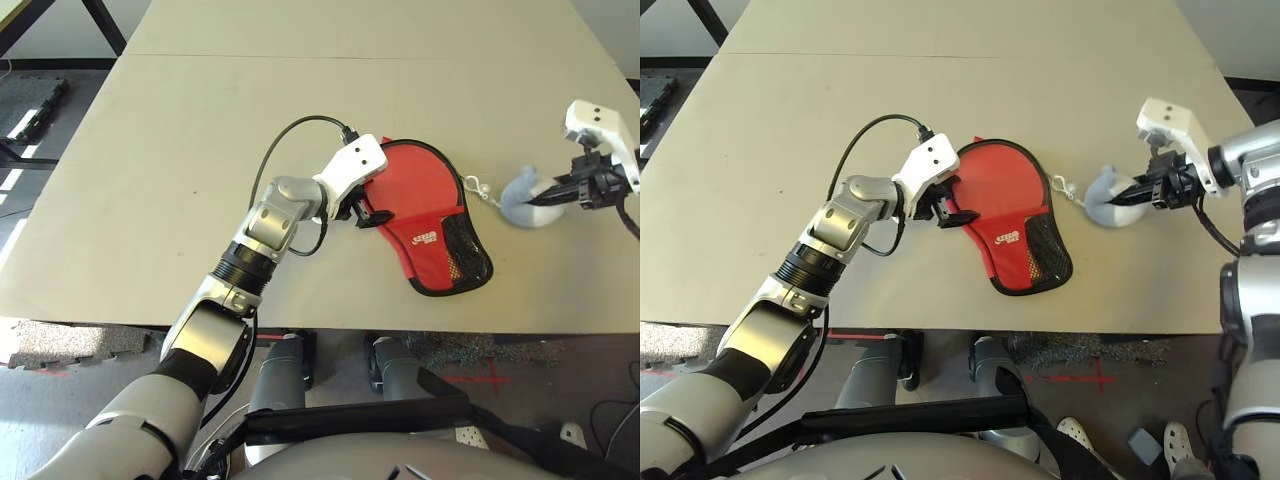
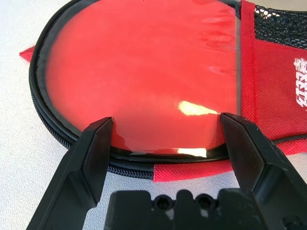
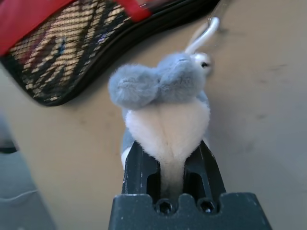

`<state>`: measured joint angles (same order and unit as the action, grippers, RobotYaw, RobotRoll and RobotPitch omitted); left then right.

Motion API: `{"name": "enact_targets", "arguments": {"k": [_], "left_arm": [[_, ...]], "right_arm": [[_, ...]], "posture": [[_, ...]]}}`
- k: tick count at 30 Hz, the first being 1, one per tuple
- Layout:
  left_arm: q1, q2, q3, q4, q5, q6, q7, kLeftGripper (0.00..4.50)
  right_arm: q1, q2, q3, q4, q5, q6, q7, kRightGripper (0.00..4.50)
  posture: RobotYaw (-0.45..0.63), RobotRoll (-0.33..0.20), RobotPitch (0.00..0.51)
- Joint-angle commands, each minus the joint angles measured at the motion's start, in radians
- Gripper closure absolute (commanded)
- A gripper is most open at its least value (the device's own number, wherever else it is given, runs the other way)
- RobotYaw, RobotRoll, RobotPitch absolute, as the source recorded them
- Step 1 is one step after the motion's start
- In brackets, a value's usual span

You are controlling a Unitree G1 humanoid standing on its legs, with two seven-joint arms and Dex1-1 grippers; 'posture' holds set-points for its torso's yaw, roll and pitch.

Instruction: Store the ping-pong paddle in its case and zip it.

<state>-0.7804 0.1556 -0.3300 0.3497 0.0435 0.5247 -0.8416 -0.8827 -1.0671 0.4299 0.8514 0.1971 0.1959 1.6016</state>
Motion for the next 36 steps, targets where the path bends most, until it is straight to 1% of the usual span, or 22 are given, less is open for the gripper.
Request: {"name": "enact_targets", "arguments": {"k": [1, 3, 5, 8, 11, 17, 21, 23, 25, 28, 29, 32, 33, 34, 36], "left_arm": [[0.053, -0.003, -0.063, 0.088, 0.022, 0.047, -0.008, 0.0], [0.053, -0.002, -0.063, 0.09, 0.023, 0.045, -0.007, 0.0], [0.054, -0.002, -0.064, 0.092, 0.023, 0.044, -0.007, 0.0], [0.052, -0.002, -0.064, 0.097, 0.024, 0.042, -0.007, 0.0], [0.048, -0.003, -0.063, 0.103, 0.025, 0.038, -0.006, 0.0], [0.04, -0.006, -0.062, 0.118, 0.027, 0.03, -0.005, 0.0], [0.036, -0.01, -0.061, 0.131, 0.028, 0.022, -0.002, 0.0], [0.033, -0.011, -0.06, 0.14, 0.029, 0.015, -0.001, 0.0], [0.03, -0.012, -0.058, 0.143, 0.029, 0.012, 0.0, 0.0], [0.031, -0.005, -0.056, 0.121, 0.026, 0.02, -0.003, 0.0], [0.035, 0.005, -0.052, 0.089, 0.02, 0.029, -0.011, 0.0], [0.05, 0.036, -0.038, -0.002, -0.001, 0.056, -0.033, 0.0], [0.057, 0.055, -0.021, -0.062, -0.027, 0.086, -0.051, 0.0], [0.063, 0.069, -0.009, -0.107, -0.045, 0.109, -0.063, 0.0], [0.072, 0.093, 0.037, -0.206, -0.102, 0.172, -0.075, 0.0]], "right_arm": [[0.077, -0.108, 0.117, -0.201, 0.198, 0.109, 0.013, 4.28], [0.13, -0.171, 0.164, -0.319, 0.294, 0.154, 0.013, 4.28], [0.175, -0.221, 0.188, -0.422, 0.375, 0.195, 0.013, 4.28], [0.214, -0.263, 0.198, -0.515, 0.441, 0.231, 0.013, 4.28], [0.257, -0.308, 0.213, -0.59, 0.483, 0.237, 0.013, 4.28], [0.322, -0.362, 0.216, -0.696, 0.522, 0.243, 0.013, 4.28], [0.362, -0.379, 0.209, -0.747, 0.525, 0.237, 0.013, 4.28], [0.375, -0.372, 0.197, -0.747, 0.5, 0.221, 0.013, 4.28], [0.369, -0.341, 0.166, -0.709, 0.452, 0.215, 0.013, 4.28], [0.306, -0.288, 0.122, -0.618, 0.378, 0.274, 0.013, 3.25], [0.285, -0.305, 0.119, -0.598, 0.398, 0.295, 0.013, 2.96], [0.247, -0.338, 0.102, -0.548, 0.459, 0.32, 0.013, 1.77], [0.225, -0.332, 0.091, -0.499, 0.471, 0.331, 0.013, 1.46], [0.21, -0.327, 0.084, -0.464, 0.479, 0.338, 0.013, 1.04], [0.176, -0.295, 0.062, -0.368, 0.477, 0.343, 0.013, 0.36]], "posture": [[-0.09, 0.0, 0.248], [-0.1, 0.0, 0.248], [-0.1, 0.0, 0.246], [-0.1, 0.0, 0.245], [-0.1, 0.0, 0.243], [-0.11, 0.0, 0.239], [-0.11, 0.0, 0.235], [-0.11, 0.0, 0.232], [-0.11, 0.0, 0.23], [-0.11, 0.0, 0.23], [-0.11, 0.0, 0.222], [-0.11, 0.0, 0.215], [-0.11, 0.0, 0.213], [-0.11, 0.0, 0.211], [-0.11, 0.0, 0.21]]}}
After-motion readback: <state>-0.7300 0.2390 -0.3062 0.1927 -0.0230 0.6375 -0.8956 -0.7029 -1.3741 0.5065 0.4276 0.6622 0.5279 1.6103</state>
